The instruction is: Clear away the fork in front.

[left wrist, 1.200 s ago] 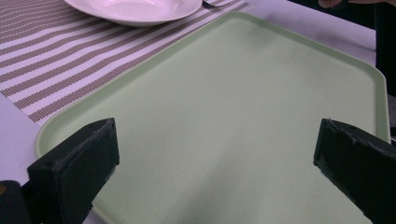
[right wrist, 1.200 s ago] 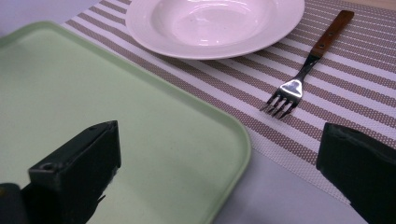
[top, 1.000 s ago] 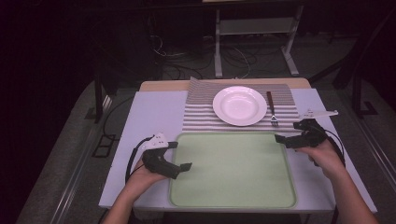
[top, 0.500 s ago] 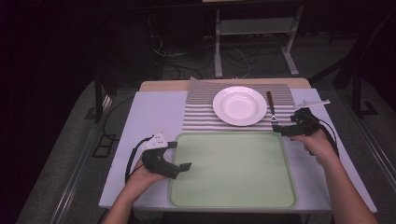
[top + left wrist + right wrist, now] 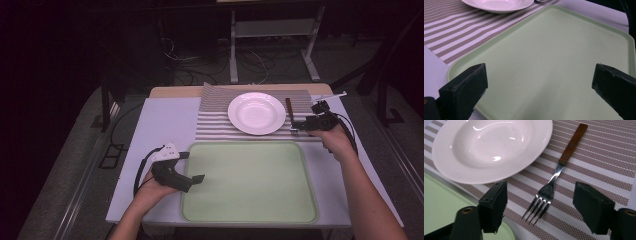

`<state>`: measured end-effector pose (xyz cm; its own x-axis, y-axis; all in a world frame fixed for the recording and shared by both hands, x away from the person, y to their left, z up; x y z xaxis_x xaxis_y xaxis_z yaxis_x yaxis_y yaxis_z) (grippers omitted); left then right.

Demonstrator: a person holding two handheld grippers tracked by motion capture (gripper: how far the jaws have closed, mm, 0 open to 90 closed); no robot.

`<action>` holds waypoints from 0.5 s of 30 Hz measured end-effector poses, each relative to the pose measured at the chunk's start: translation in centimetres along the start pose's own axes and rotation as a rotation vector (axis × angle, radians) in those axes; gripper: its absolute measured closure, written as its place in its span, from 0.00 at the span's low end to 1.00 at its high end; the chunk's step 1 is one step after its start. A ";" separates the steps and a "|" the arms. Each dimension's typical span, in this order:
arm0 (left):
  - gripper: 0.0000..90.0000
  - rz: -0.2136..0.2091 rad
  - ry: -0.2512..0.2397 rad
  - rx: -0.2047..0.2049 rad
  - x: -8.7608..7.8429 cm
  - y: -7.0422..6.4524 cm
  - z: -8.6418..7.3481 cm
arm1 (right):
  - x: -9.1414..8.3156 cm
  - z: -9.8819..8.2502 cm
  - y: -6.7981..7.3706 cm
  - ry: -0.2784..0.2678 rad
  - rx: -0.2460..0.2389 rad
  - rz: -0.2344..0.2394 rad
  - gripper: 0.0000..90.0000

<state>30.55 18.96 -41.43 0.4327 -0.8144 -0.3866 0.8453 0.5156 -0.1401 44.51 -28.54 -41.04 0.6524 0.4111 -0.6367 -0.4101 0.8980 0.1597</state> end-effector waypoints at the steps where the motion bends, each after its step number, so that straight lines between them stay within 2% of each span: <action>1: 0.00 0.000 0.001 0.000 0.0 0.0 0.0 | 0.2 0.3 -0.1 0.007 0.004 -0.009 0.34; 4: 0.00 0.001 0.001 0.002 -0.1 0.0 0.0 | 0.6 0.8 -0.4 0.014 0.011 -0.013 0.36; 7: 0.00 0.003 0.000 0.001 -0.1 0.1 0.0 | 1.6 1.8 -0.7 0.051 0.039 -0.028 0.40; 15: 0.00 0.000 -0.002 0.004 -0.1 0.1 0.0 | 3.9 2.9 -1.5 0.150 0.041 -0.075 0.53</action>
<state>30.54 19.10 -41.39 0.4334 -0.8151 -0.3844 0.8464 0.5146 -0.1369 49.52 -27.82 -41.59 0.5765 0.3170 -0.7531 -0.3353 0.9323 0.1358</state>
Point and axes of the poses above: each handheld gripper's, and its own axes: x roughly forward along the jaws, z roughly out of its top, y roughly to its left, the point moved 1 cm from there along x, roughly forward along the jaws, and after that the axes turned 8 degrees about -y, right-handed, at the moved point
